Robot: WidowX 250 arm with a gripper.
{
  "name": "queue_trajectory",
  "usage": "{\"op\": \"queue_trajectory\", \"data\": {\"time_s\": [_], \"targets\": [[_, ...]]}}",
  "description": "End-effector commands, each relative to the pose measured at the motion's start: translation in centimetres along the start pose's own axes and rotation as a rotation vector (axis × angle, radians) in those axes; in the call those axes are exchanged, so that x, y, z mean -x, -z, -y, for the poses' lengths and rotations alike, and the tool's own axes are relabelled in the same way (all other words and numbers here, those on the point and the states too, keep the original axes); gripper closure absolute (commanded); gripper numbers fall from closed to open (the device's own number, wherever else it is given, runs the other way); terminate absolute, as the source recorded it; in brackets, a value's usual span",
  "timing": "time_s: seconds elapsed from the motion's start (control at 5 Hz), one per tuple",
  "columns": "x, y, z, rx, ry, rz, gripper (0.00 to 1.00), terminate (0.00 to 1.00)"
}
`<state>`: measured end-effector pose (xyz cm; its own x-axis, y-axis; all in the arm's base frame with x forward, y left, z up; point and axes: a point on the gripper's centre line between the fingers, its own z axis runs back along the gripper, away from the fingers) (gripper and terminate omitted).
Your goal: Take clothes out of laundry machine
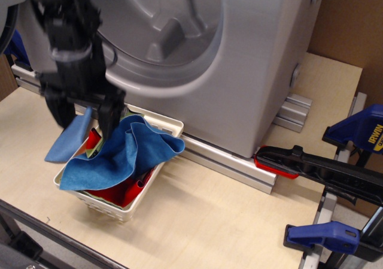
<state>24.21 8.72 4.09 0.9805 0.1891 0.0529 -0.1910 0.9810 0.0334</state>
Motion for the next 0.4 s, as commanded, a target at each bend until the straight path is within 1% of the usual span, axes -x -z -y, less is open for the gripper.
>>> {"op": "queue_trajectory", "data": {"time_s": [0.0,0.2], "targets": [[-0.9,-4.02,-0.02,-0.027,-0.041,0.087,0.0,0.0],[-0.9,-4.02,-0.02,-0.027,-0.041,0.087,0.0,1.0]]}}
